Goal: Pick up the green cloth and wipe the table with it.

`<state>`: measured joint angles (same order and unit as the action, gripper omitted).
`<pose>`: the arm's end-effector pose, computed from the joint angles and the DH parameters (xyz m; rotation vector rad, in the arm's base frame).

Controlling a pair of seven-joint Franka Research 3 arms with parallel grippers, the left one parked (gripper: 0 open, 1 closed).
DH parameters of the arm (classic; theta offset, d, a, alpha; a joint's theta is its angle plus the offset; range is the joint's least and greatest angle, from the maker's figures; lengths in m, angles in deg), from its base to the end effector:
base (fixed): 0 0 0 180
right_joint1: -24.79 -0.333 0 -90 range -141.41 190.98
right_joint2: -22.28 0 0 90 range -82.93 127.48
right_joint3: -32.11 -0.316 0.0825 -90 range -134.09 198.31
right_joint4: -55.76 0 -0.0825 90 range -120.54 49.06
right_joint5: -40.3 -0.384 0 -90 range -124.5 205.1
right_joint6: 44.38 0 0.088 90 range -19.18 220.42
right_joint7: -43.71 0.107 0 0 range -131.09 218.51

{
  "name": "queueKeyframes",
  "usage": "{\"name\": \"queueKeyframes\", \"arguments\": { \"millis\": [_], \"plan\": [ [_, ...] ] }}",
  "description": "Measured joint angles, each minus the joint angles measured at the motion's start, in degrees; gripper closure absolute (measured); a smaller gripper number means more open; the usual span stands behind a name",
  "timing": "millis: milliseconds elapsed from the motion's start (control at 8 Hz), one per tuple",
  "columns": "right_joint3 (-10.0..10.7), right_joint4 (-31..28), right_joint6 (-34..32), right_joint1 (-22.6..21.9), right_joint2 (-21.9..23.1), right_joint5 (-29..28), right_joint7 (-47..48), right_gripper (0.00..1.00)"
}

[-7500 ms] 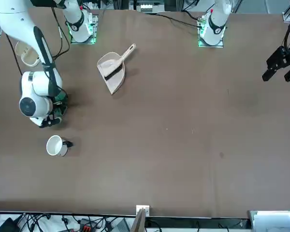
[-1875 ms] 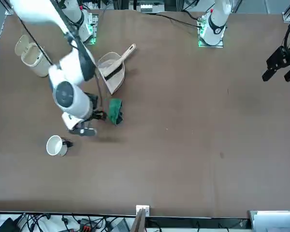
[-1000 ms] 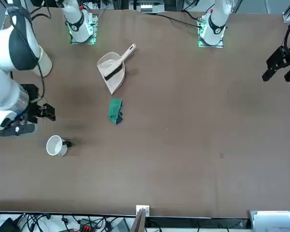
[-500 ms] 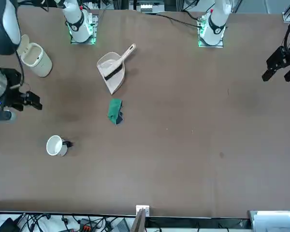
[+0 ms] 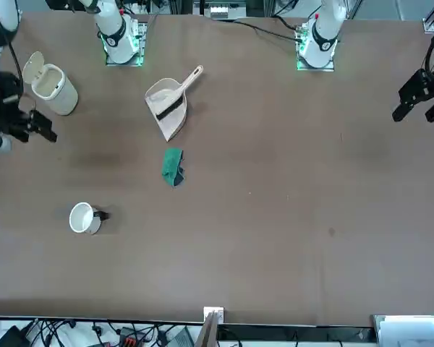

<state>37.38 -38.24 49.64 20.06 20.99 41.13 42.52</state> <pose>0.5651 -0.0062 0.5850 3.1252 0.0196 -0.0349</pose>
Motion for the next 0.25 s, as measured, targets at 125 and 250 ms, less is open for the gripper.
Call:
{"name": "queueKeyframes", "arguments": {
  "millis": [125,250],
  "plan": [
    [0.03,-0.11,-0.74,-0.06,1.29,-0.04,-0.82,0.0],
    [0.03,-0.09,-0.86,-0.21,1.95,-0.32,-1.85,0.0]
  ]
}}
